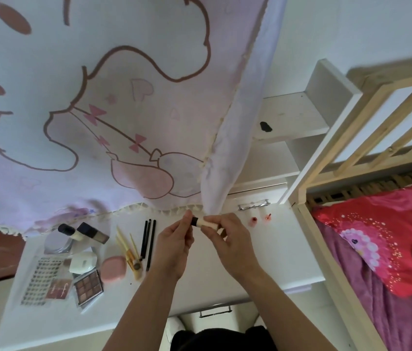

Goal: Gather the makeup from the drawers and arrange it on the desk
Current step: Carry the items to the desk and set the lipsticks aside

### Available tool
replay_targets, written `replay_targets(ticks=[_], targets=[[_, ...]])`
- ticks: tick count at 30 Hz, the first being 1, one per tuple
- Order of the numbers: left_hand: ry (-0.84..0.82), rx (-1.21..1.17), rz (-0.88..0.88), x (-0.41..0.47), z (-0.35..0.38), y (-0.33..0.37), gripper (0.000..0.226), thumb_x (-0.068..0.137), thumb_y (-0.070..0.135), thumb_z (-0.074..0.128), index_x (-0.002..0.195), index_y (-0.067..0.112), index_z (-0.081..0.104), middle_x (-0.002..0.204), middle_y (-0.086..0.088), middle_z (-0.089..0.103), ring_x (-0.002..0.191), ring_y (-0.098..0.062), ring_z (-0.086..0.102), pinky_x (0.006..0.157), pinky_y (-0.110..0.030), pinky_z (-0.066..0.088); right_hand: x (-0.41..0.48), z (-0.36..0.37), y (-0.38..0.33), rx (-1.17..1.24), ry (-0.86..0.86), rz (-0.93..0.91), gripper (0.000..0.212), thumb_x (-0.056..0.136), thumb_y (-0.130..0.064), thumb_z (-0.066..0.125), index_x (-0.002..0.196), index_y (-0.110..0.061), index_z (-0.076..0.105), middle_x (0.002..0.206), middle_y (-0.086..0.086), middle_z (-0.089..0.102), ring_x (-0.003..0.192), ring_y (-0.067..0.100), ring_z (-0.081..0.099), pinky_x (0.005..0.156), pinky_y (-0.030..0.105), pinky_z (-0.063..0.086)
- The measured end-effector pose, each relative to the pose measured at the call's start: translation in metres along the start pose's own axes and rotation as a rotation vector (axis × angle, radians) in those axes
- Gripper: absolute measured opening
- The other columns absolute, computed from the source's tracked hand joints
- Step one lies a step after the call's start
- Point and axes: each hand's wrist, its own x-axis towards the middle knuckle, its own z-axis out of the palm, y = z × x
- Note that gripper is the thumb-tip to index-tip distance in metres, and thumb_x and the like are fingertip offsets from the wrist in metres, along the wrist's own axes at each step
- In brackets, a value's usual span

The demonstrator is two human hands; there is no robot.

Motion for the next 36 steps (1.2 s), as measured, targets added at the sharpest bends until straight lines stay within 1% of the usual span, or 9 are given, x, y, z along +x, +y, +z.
replay_targets(ticks=[5, 8, 10, 13, 15, 18, 22, 26, 36], targets=[[-0.017, 0.154, 0.102, -0.007, -0.002, 0.004, 0.038, 0.084, 0.043, 0.068, 0.086, 0.006, 0.077, 0.065, -0.001, 0.041, 0.064, -0.014, 0.036, 0.068, -0.029, 0.034, -0.001, -0.002, -0.021, 0.242, -0.141, 0.371, 0.042, 0.094, -0.062, 0.045, 0.108, -0.024, 0.055, 0.096, 0.0, 0.069, 0.079, 0.009, 0.067, 0.066, 0.019, 0.047], [-0.019, 0.215, 0.142, -0.01, -0.001, 0.009, 0.033, 0.086, 0.039, 0.068, 0.082, 0.007, 0.077, 0.065, -0.001, 0.041, 0.069, -0.019, 0.035, 0.069, -0.03, 0.036, -0.001, -0.006, -0.023, 0.357, -0.211, 0.511, 0.044, 0.102, -0.053, 0.039, 0.11, -0.014, 0.057, 0.078, 0.007, 0.071, 0.062, 0.014, 0.063, 0.059, 0.025, 0.044], [-0.004, 0.207, 0.14, -0.009, -0.002, 0.01, 0.03, 0.086, 0.038, 0.069, 0.082, 0.009, 0.078, 0.067, -0.002, 0.041, 0.072, -0.022, 0.034, 0.07, -0.031, 0.036, -0.002, -0.007, -0.021, 0.451, -0.218, 0.518, 0.028, 0.099, -0.039, 0.057, 0.112, -0.014, 0.056, 0.088, 0.007, 0.07, 0.068, 0.012, 0.063, 0.063, 0.024, 0.047], [0.0, 0.195, 0.126, -0.008, -0.003, 0.01, 0.031, 0.084, 0.04, 0.069, 0.083, 0.011, 0.079, 0.066, 0.0, 0.044, 0.071, -0.02, 0.035, 0.07, -0.03, 0.036, 0.0, -0.008, -0.021, 0.541, -0.219, 0.562, 0.045, 0.088, -0.04, 0.073, 0.121, -0.019, 0.051, 0.113, 0.006, 0.066, 0.081, 0.011, 0.067, 0.075, 0.025, 0.052], [-0.019, 0.198, 0.12, -0.008, -0.001, 0.011, 0.034, 0.08, 0.043, 0.071, 0.083, 0.01, 0.078, 0.066, 0.0, 0.043, 0.069, -0.017, 0.036, 0.07, -0.029, 0.037, 0.001, -0.009, -0.025, 0.616, -0.246, 0.619, 0.046, 0.093, -0.049, 0.063, 0.122, -0.014, 0.054, 0.102, 0.006, 0.071, 0.076, 0.015, 0.066, 0.072, 0.028, 0.051], [-0.02, 0.192, 0.114, -0.008, 0.001, 0.012, 0.035, 0.078, 0.044, 0.073, 0.082, 0.009, 0.078, 0.067, -0.001, 0.042, 0.068, -0.016, 0.035, 0.07, -0.029, 0.037, 0.0, -0.009, -0.024, 0.614, -0.203, 0.586, 0.03, 0.099, -0.034, 0.06, 0.113, -0.008, 0.061, 0.087, 0.007, 0.071, 0.069, 0.013, 0.063, 0.067, 0.024, 0.049], [0.006, 0.156, 0.101, -0.008, 0.0, 0.016, 0.031, 0.079, 0.042, 0.072, 0.08, 0.012, 0.079, 0.065, 0.002, 0.043, 0.066, -0.014, 0.035, 0.068, -0.026, 0.036, 0.002, -0.016, -0.018, 0.622, -0.197, 0.532, 0.031, 0.086, -0.018, 0.078, 0.113, -0.015, 0.064, 0.103, 0.006, 0.07, 0.084, 0.012, 0.068, 0.078, 0.023, 0.053], [-0.006, 0.163, 0.111, -0.009, 0.0, 0.02, 0.032, 0.082, 0.04, 0.071, 0.082, 0.009, 0.078, 0.062, 0.003, 0.042, 0.064, -0.013, 0.034, 0.065, -0.026, 0.036, 0.005, -0.018, -0.022, 0.668, -0.222, 0.565, 0.025, 0.094, -0.029, 0.067, 0.114, -0.013, 0.073, 0.099, 0.004, 0.075, 0.077, 0.011, 0.066, 0.074, 0.022, 0.052], [0.063, 0.016, 0.085, 0.002, -0.015, 0.027, 0.037, 0.087, 0.037, 0.069, 0.097, 0.002, 0.074, 0.073, 0.0, 0.054, 0.065, -0.01, 0.043, 0.068, -0.026, 0.04, 0.006, -0.05, 0.005, 0.716, -0.084, 0.576, 0.033, 0.084, -0.006, 0.076, 0.117, -0.006, 0.07, 0.106, 0.012, 0.075, 0.094, 0.021, 0.072, 0.085, 0.024, 0.057]])
